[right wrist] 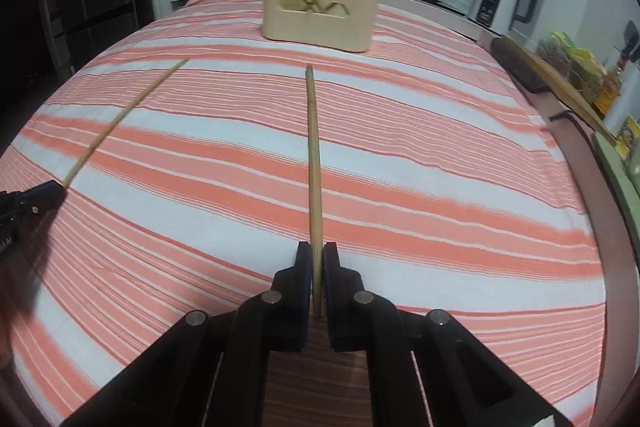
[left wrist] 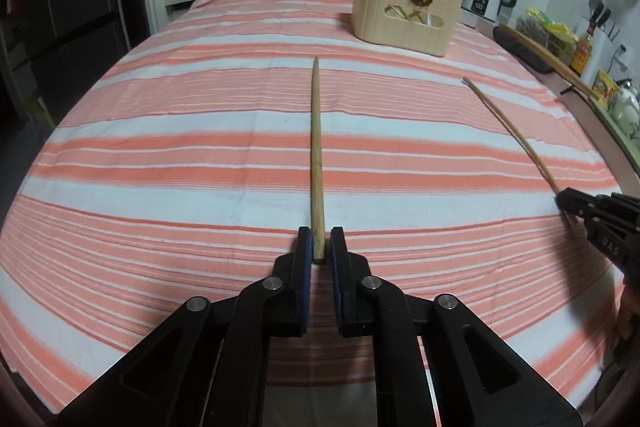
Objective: Organize utensils
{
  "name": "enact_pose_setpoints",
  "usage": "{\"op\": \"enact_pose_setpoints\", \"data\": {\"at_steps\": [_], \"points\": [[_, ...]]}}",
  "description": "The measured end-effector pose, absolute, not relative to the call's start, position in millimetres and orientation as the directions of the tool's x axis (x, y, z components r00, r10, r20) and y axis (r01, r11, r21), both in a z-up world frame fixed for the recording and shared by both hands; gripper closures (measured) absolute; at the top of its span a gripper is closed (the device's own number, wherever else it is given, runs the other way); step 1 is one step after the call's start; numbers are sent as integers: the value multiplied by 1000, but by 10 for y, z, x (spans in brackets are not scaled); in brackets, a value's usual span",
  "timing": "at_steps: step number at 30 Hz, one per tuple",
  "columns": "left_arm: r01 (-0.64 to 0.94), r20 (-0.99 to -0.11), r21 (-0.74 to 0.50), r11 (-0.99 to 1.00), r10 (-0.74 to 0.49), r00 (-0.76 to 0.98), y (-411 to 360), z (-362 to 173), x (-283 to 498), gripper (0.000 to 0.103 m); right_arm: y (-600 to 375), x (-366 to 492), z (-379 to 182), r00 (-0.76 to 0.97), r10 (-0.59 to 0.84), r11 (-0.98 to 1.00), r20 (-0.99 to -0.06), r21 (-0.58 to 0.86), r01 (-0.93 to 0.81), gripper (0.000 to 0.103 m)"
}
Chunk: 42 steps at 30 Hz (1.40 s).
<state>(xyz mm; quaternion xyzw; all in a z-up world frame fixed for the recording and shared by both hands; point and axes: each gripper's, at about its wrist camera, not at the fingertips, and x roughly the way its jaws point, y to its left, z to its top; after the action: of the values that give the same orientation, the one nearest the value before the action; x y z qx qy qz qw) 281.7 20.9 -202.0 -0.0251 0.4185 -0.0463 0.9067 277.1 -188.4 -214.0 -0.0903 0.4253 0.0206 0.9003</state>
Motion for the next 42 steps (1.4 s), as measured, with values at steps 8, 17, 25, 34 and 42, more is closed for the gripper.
{"op": "enact_pose_setpoints", "data": {"at_steps": [8,17,25,34,42], "points": [[59,-782,-41,997,-69,620,369,-2023,2881,17,-2355,2636,-2158,655,63,985,-753,-57,-161,39],[90,-812,-13,996,-63,581,505,-2106,2810,6,-2385,2604,-2198,639,137,977,-757,-5,-215,37],[133,-807,-14,991,-90,584,262,-2058,2927,19,-2379,2572,-2185,644,114,980,-757,-23,-200,38],[136,-795,-37,990,-111,596,148,-1985,3038,99,-2379,2625,-2149,652,119,984,-749,-1,-180,98],[152,-696,-60,987,-151,702,301,-1282,2860,99,-2431,2482,-1352,768,132,984,-626,-10,-177,98]]}}
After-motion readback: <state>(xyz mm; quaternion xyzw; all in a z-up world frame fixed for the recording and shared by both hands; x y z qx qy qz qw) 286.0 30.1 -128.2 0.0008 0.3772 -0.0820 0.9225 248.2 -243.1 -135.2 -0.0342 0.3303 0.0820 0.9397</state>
